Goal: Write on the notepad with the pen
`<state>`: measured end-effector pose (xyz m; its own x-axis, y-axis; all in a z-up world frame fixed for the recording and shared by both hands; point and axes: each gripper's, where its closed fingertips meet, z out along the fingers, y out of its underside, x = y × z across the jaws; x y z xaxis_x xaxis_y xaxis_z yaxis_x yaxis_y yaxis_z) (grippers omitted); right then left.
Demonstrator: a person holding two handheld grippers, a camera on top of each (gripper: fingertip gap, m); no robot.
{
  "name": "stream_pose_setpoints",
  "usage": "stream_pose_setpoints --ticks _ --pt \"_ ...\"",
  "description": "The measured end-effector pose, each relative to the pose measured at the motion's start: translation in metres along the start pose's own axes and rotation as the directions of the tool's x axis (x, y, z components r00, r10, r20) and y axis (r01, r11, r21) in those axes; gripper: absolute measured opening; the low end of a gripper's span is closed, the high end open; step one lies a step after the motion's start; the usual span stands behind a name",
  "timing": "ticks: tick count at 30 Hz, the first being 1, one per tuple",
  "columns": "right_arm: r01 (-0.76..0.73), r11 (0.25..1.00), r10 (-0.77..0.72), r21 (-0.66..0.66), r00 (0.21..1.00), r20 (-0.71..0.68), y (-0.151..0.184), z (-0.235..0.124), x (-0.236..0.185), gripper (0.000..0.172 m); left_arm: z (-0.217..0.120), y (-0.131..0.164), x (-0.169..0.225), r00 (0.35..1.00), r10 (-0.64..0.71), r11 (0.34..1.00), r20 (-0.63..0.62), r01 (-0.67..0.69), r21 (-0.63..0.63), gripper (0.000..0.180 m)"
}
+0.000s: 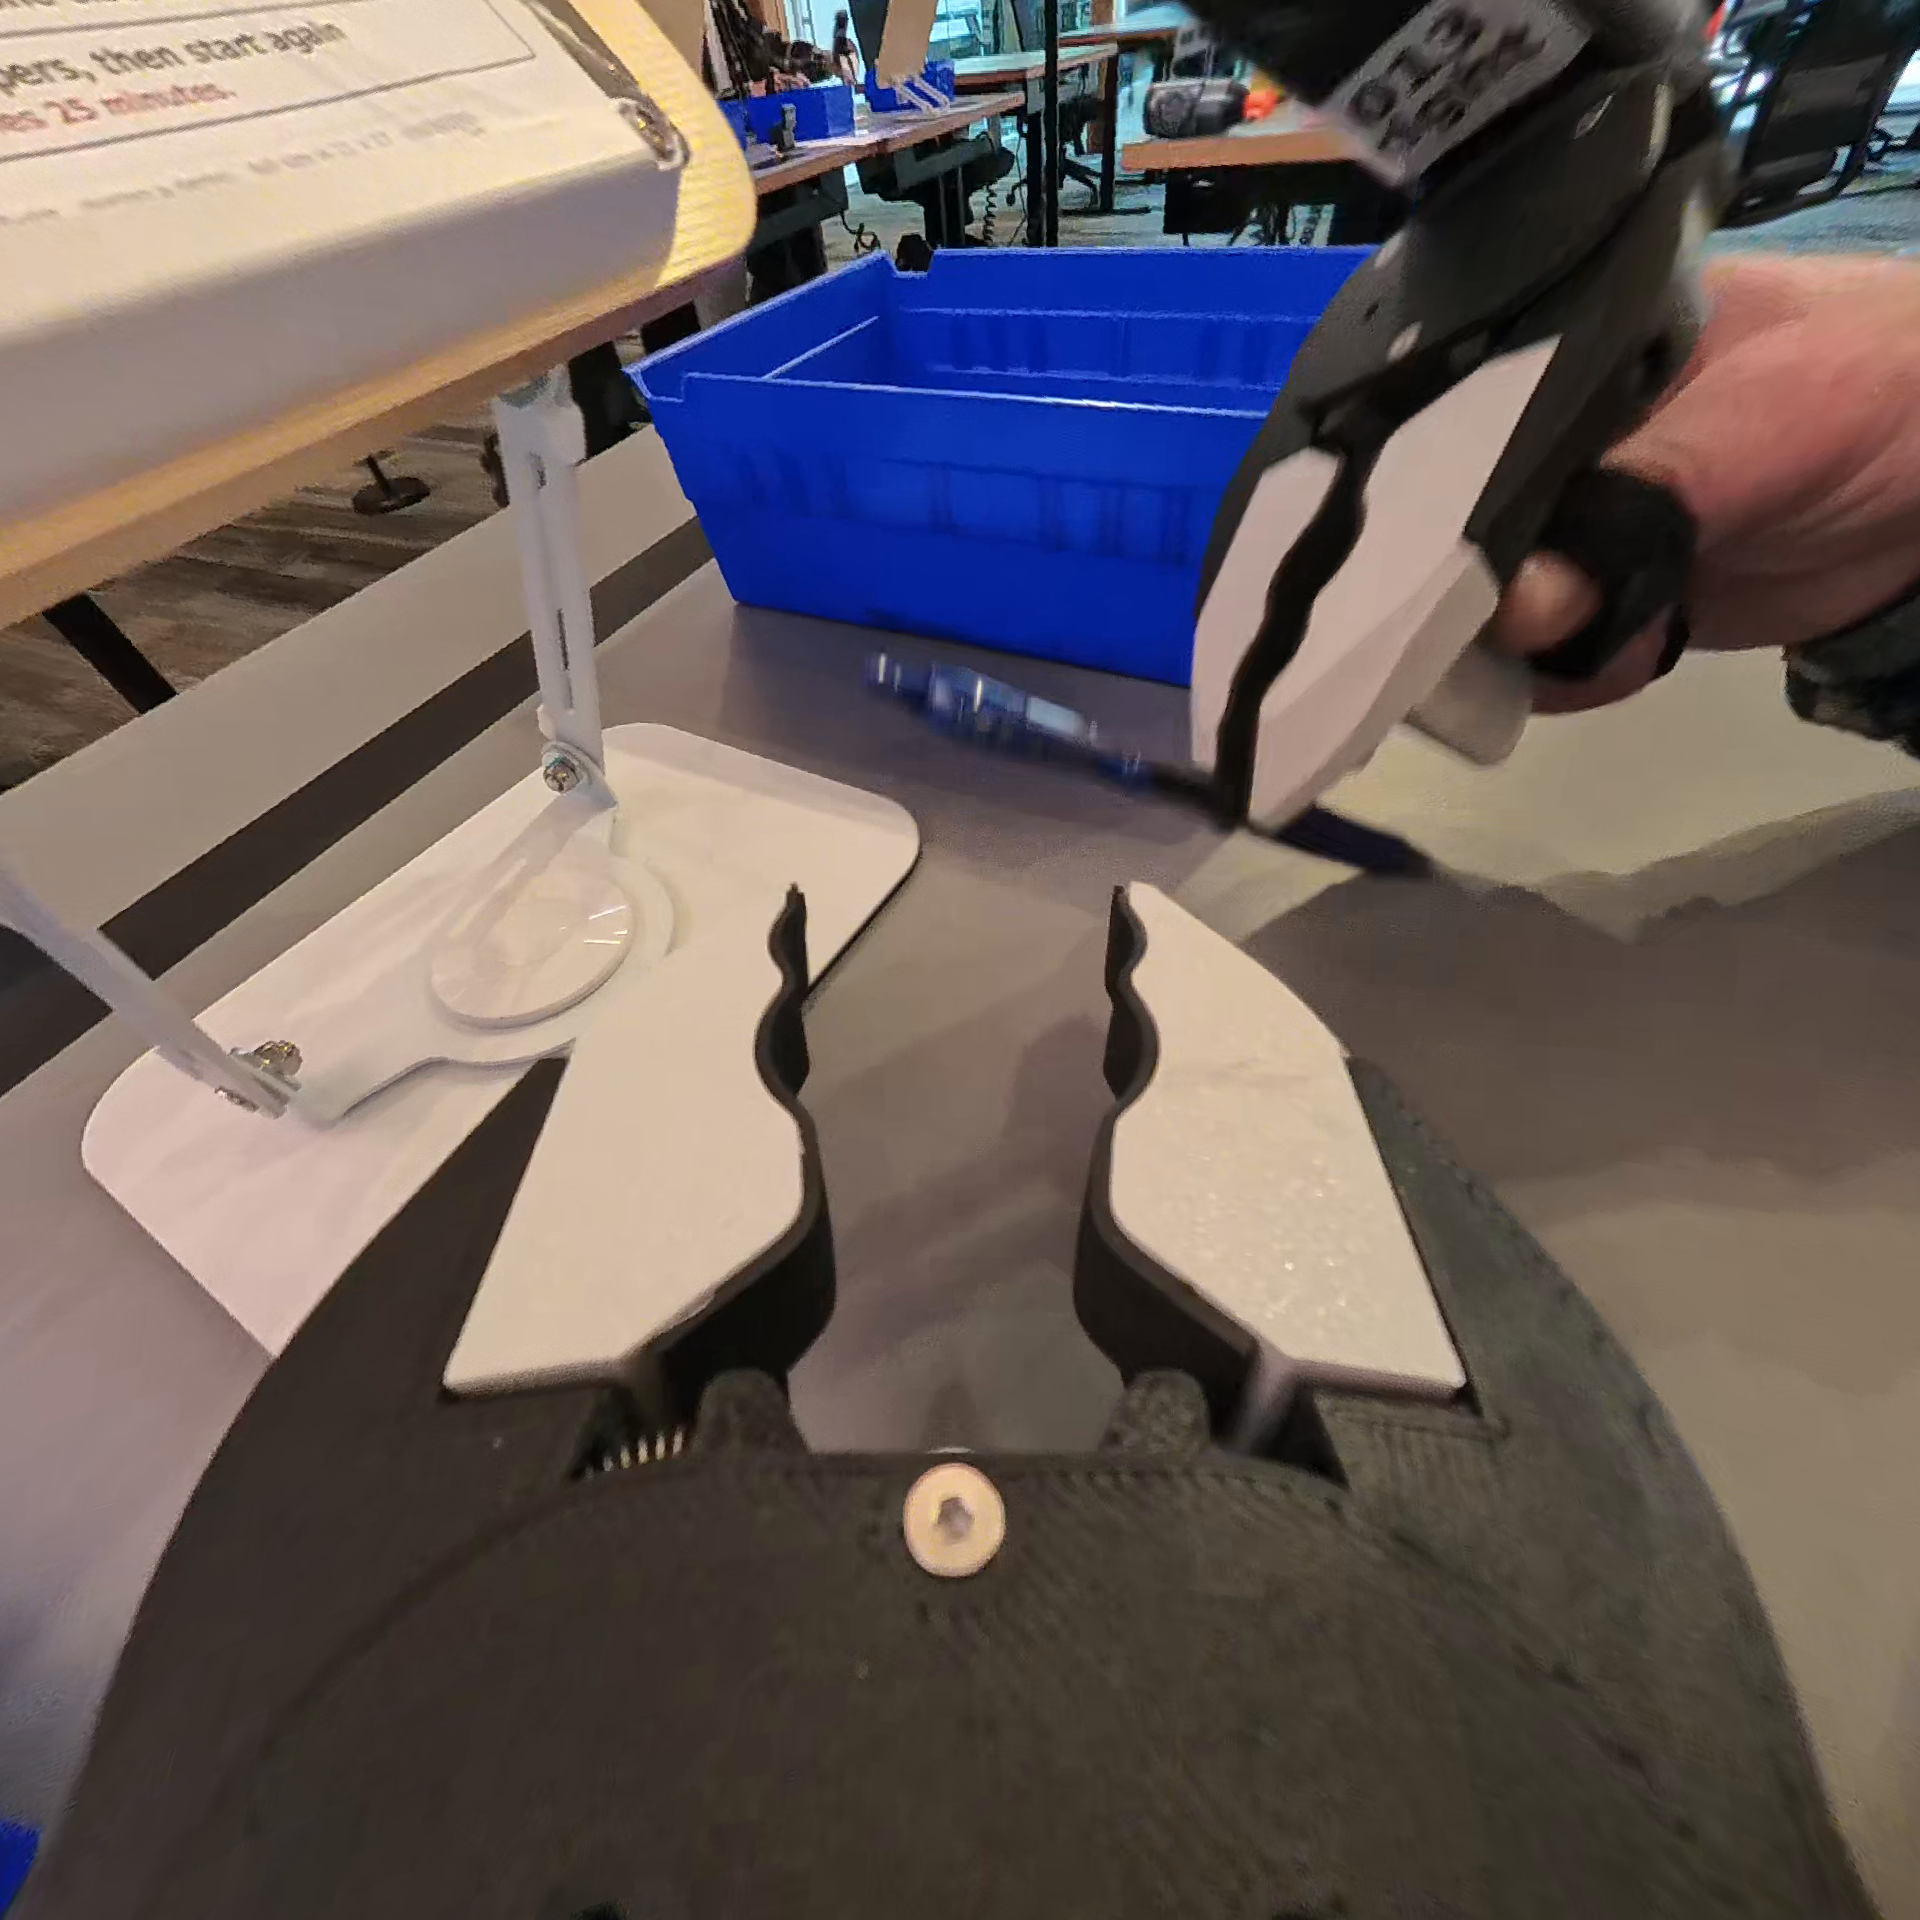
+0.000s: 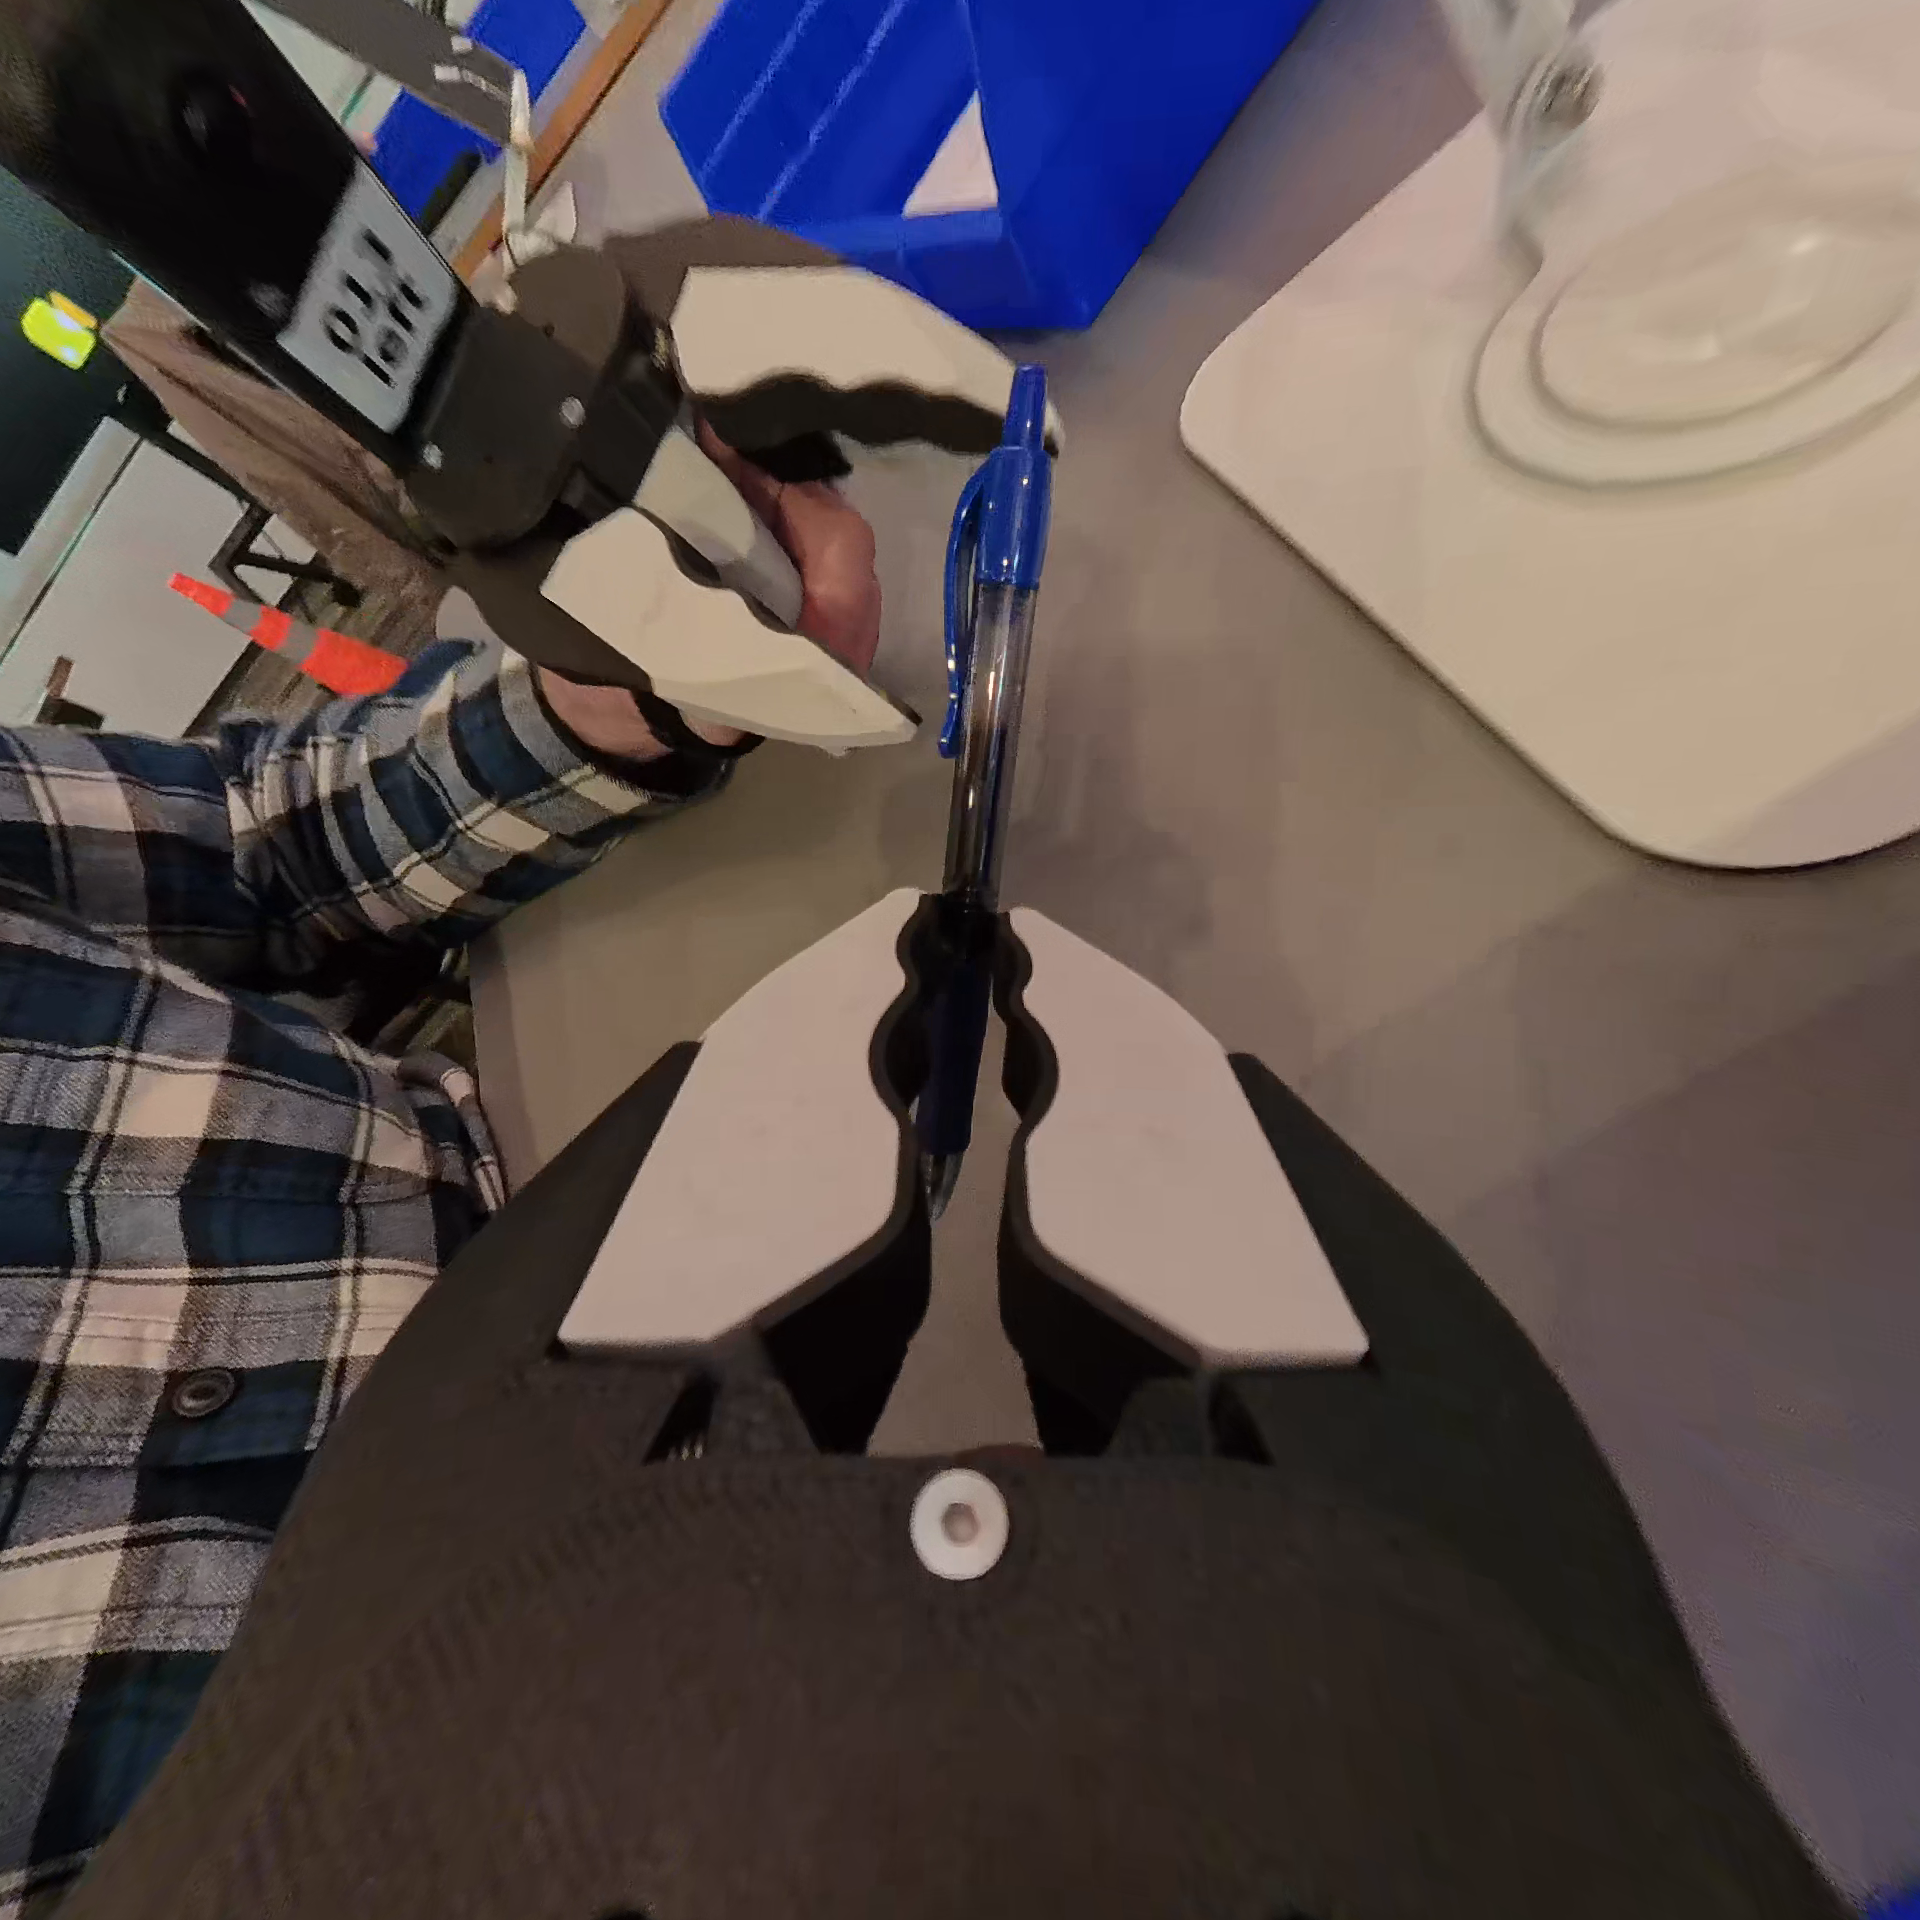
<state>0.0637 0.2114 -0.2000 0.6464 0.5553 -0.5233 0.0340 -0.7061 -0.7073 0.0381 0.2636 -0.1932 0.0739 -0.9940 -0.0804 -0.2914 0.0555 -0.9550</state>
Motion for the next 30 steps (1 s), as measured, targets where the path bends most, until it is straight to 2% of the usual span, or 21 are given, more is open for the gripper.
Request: stream_pose_setpoints --ticks 5,8,11,13,18,26,27,29,30 --pt "0.059 0.984 -0.032 0.167 0.987 -0.158 -0.044 -0.07 0.012 0.01 -0.002 0.004 -0.005 1.0 -0.021 1.0 0.016 0.021 -0.011 0.049" --pt "0.077 0.969 0.003 0.237 0.947 -0.32 -0.063 -0.121 0.041 0.01 0.0 0.007 -0.003 1.0 -0.025 0.999 0.01 0.025 -0.024 0.048" --pt "0.044 0.971 0.081 0.235 0.863 -0.499 -0.06 -0.162 0.091 0.009 0.003 0.012 -0.001 1.0 -0.016 0.999 0.01 0.016 -0.049 0.044" --pt "-0.018 0.974 0.145 0.226 0.816 -0.56 -0.048 -0.176 0.123 0.01 0.004 0.014 -0.001 1.0 -0.013 0.998 0.01 0.014 -0.058 0.044" --pt "-0.209 0.969 0.242 0.129 0.721 -0.649 -0.007 -0.178 0.183 0.01 0.005 0.017 -0.003 1.0 -0.026 0.998 0.009 0.027 -0.063 0.044" --pt "-0.445 0.896 0.328 0.008 0.649 -0.686 0.037 -0.161 0.221 0.01 0.007 0.02 -0.001 0.999 -0.033 0.997 -0.004 0.033 -0.075 0.044" --pt "-0.442 0.897 0.336 0.03 0.636 -0.695 0.036 -0.162 0.224 0.016 0.007 0.02 -0.001 0.999 -0.035 0.997 -0.007 0.034 -0.076 0.043" --pt "-0.414 0.906 0.343 0.083 0.605 -0.719 0.03 -0.171 0.225 0.04 0.006 0.02 -0.001 0.999 -0.033 0.996 -0.006 0.032 -0.078 0.043" --pt "-0.385 0.917 0.341 0.108 0.612 -0.714 0.023 -0.175 0.22 0.039 0.006 0.02 -0.001 0.999 -0.034 0.996 -0.005 0.033 -0.077 0.043"
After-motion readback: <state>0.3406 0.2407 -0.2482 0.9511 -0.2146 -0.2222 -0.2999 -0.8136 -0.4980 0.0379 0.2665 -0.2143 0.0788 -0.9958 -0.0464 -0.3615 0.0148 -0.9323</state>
